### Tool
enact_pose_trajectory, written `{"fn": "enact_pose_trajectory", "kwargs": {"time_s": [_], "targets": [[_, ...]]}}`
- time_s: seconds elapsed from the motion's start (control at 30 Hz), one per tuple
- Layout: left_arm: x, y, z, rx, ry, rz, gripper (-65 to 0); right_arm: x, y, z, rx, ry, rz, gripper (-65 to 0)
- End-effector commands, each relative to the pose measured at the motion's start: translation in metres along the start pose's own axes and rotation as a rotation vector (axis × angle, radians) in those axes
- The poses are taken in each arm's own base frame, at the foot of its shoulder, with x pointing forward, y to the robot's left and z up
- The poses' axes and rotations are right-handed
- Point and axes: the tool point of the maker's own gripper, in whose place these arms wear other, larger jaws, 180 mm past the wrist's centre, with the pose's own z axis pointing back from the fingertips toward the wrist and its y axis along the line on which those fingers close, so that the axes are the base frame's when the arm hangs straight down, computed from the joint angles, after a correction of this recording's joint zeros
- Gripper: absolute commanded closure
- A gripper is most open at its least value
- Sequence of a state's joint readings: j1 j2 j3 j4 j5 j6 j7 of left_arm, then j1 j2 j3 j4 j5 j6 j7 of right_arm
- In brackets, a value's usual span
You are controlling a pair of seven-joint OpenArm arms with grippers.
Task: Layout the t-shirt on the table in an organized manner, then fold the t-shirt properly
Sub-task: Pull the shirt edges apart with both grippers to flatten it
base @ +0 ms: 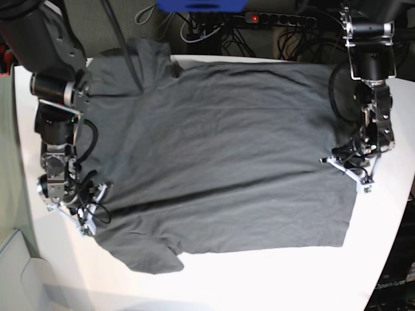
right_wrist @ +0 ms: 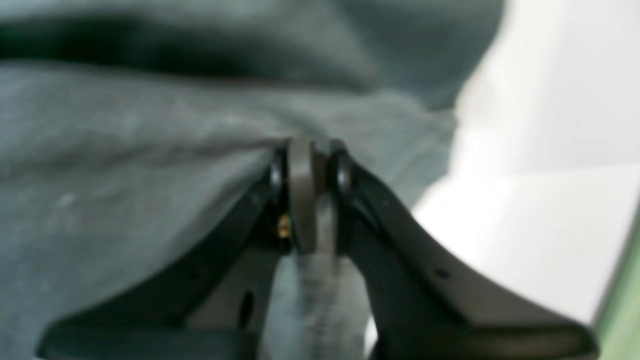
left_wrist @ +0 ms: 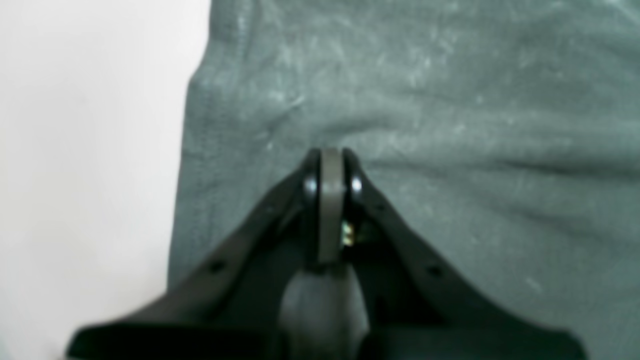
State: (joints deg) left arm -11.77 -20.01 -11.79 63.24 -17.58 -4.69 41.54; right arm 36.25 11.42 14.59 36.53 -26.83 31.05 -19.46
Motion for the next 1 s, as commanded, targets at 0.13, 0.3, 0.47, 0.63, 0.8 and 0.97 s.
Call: {"fn": "enact_pose_trajectory", "kwargs": {"time_s": [0.13, 0.3, 0.47, 0.63, 0.8, 0.97], "targets": [[0.017, 0.007, 0.003, 0.015, -0.036, -0.003, 0.0, 0.034, -0.018, 0.026, -0.047, -0.06, 0.076, -6.9], [0.015, 0.011, -0.009, 0.024, -0.042, 0.024, 0.0, 0.046, -0.005, 0.05, -0.066, -0.062, 0.162, -6.9], [0.012, 0.018, -0.023, 0.039, -0.037, 0.055, 0.0, 0.046, 0.007, 0.067, -0.098, -0.051, 0.185, -6.9], [0.014, 0.019, -0.038, 0.076, -0.019, -0.018, 0.0, 0.031, 0.023, 0.07, -0.093, 0.007, 0.226, -6.9], [0.039, 0.009, -0.04, 0.071, -0.061, -0.031, 0.0, -0.004, 0.026, 0.068, -0.085, 0.11, 0.249, -7.0], [0.055, -0.001, -0.032, 0.051, -0.061, -0.027, 0.0, -0.016, 0.028, 0.068, -0.082, 0.133, 0.247, -10.2]]}}
